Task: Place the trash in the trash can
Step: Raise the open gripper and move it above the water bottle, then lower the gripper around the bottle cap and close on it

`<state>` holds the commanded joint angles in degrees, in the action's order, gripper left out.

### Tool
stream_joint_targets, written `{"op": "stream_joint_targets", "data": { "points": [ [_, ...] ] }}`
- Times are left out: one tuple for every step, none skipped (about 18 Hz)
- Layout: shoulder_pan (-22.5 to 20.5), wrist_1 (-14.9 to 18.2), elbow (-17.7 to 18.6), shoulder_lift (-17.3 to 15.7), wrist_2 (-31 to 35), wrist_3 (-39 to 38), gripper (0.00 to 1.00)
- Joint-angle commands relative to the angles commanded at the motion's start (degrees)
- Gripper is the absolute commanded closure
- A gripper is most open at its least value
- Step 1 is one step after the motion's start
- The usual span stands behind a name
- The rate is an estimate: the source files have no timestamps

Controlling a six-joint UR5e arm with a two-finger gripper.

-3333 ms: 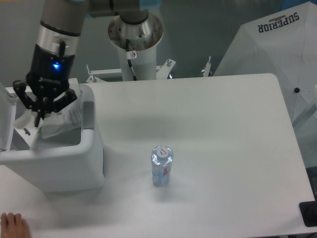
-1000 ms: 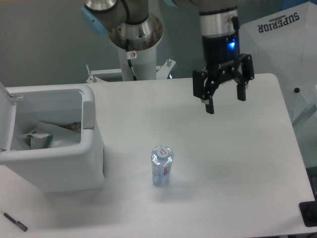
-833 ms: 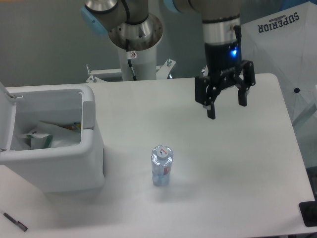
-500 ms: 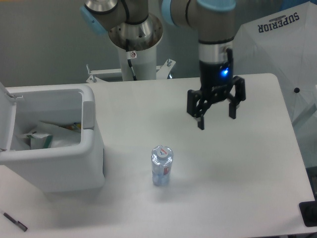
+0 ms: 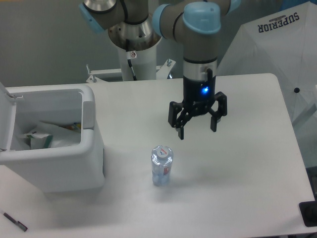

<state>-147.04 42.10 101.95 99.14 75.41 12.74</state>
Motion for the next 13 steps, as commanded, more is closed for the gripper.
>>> {"op": "stream_joint_targets", "data": {
  "points": [
    [0.5,-0.1,-0.2,0.4,0.0,0.4,0.00],
    [1.0,-0.2,-0.5,0.5,0.0,0.4,0.00],
    [1.1,0.0,-1.1,0.8,0.0,1.1,0.00],
    [1.2,-0.1,-1.3,1.1,0.0,3.0,0.00],
    [1.6,-0.1,-1.3,1.1,0.0,4.5,0.00],
    [2.4,-0.1,-1.4,1.2,-0.1,4.9,0.00],
    [2.7,-0.1,-1.4,1.3,0.0,4.8,0.00],
    [2.9,-0.1,-1.3,1.3,0.0,4.5,0.00],
    [3.3,-0.1,-1.3,1.5,-0.1,4.3,0.00],
    [3.9,-0.1,-1.3,1.8,-0.1,4.3,0.00],
    [4.3,-0.1,-1.1,1.8,-0.1,4.2,0.00],
    [4.5,-0.1,-0.9,1.8,-0.1,4.3,0.00],
    [4.5,-0.1,-0.8,2.2,0.0,4.4,0.00]
  ]
}}
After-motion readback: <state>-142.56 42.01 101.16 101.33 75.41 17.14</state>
